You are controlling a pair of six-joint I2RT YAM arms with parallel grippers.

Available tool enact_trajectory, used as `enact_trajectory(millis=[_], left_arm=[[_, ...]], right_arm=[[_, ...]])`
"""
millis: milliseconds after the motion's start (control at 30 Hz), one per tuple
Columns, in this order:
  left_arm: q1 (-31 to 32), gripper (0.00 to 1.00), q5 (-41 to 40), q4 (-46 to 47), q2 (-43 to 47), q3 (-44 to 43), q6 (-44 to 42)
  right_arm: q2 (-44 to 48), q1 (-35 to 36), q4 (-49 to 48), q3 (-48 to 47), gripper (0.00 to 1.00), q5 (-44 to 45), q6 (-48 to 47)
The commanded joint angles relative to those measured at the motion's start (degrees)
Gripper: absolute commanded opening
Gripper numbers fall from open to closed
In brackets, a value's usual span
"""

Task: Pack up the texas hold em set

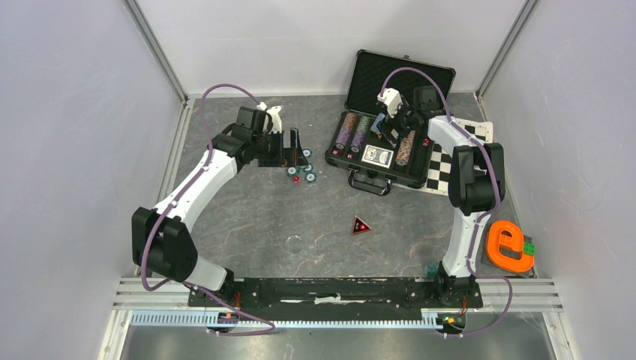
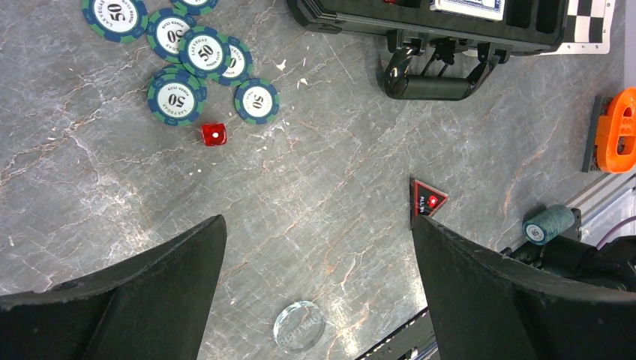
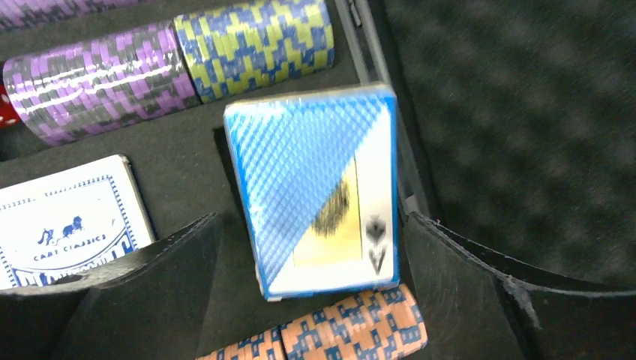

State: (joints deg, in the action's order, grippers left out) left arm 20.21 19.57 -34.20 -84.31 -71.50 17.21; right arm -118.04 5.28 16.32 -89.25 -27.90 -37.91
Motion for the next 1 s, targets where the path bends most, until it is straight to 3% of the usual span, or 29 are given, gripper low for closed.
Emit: enact_trajectory(millis=[0, 267, 367, 500, 567, 633, 733, 800, 900, 967], left_arm=[[-0.4, 1.0, 0.9, 0.5, 0.3, -1.3, 0.0], [-0.4, 1.0, 0.9, 0.9, 1.0, 0.0, 0.3], [-0.4, 1.0, 0.4, 0.9, 1.5, 0.6, 0.3], [-0.4, 1.0, 0.2, 1.0, 1.8, 1.2, 0.5], [-0.4, 1.0, -0.2, 1.0, 1.9, 1.0, 0.7], [-0.4, 1.0, -1.1, 1.2, 2.3, 1.0, 0.8], [-0.6, 1.0, -1.7, 1.8, 3.2, 1.3, 0.6], [-0.6, 1.0, -1.6, 1.9, 3.6, 1.8, 0.5], [-0.7, 1.0, -1.7, 1.9, 4.3, 2.4, 0.4], [-0.8, 1.0, -1.5, 1.9, 4.6, 2.5, 0.5]], right_arm=[[0.2, 0.7, 8.3, -3.0, 0.98, 2.3, 0.6], [4.4, 3.1, 3.3, -7.7, 0.98, -0.4, 11.8], [7.5, 5.6, -0.4, -5.5, 0.98, 1.0, 15.3], [12.1, 9.5, -12.5, 3.0, 0.98, 11.5, 31.7], [12.7, 10.3, -11.6, 3.0, 0.98, 21.3, 43.0], [12.8, 10.4, -7.2, 0.7, 0.98, 27.4, 47.8], [16.0, 10.1, -6.3, -0.4, 0.98, 30.2, 48.0], [19.6, 9.4, -11.9, 4.3, 0.98, 28.4, 46.2], [22.8, 7.6, -23.0, 12.8, 0.98, 29.0, 52.2], [21.5, 7.4, -25.0, 13.8, 0.98, 28.3, 52.7]])
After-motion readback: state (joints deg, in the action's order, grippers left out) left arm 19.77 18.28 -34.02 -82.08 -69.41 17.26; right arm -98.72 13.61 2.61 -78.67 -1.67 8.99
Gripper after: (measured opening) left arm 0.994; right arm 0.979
